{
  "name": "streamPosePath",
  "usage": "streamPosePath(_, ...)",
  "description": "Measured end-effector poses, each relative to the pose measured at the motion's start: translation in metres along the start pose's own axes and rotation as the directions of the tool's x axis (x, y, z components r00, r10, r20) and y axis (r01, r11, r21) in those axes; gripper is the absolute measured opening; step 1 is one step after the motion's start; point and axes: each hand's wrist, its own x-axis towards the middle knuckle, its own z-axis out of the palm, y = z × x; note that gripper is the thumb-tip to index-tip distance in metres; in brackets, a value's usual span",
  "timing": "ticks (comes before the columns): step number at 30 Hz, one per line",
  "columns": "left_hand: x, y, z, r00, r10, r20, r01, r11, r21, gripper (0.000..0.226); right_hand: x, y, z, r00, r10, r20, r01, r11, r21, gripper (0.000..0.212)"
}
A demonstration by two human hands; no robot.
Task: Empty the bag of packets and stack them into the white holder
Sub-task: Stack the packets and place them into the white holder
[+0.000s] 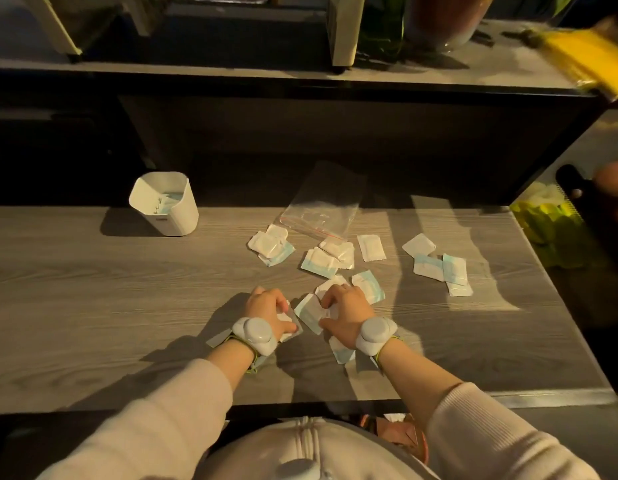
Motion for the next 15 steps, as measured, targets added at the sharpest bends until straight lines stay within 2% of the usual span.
streamPosePath(3,-0.001,-0.004,-0.003,1.000,-0.006,-0.017,0.006,1.000,0.007,0.049,0.001,-0.002,0.001,1.000,-0.025,-0.015,0.026,0.998,0.057,0.028)
streamPosePath(6,0.000,-0.007,-0.007,0.996,-0.071,0.059,0.068,0.996,0.051,0.059,0.001,-0.005,0.001,0.999,-0.039,-0.025,0.042,0.990,0.134,0.026)
streamPosePath(7,0.001,-0.007,-0.009,0.993,-0.088,0.080,0.081,0.994,0.079,0.057,0.001,-0.006,0.000,0.998,-0.043,-0.038,0.048,0.988,0.149,0.020)
streamPosePath(10,0.001,-0.005,-0.015,0.990,-0.085,0.113,0.068,0.987,0.147,0.043,0.000,-0.012,-0.007,0.999,-0.018,-0.044,0.026,0.980,0.195,0.020)
streamPosePath(12,0.003,-0.007,-0.018,0.993,-0.052,0.110,0.036,0.989,0.145,0.030,0.000,-0.011,-0.011,1.000,0.029,-0.007,-0.026,0.964,0.266,0.017)
streamPosePath(15,0.006,-0.011,-0.020,0.996,0.002,0.084,-0.009,0.997,0.076,0.024,0.001,-0.011,-0.015,0.995,0.100,0.003,-0.093,0.914,0.395,0.019)
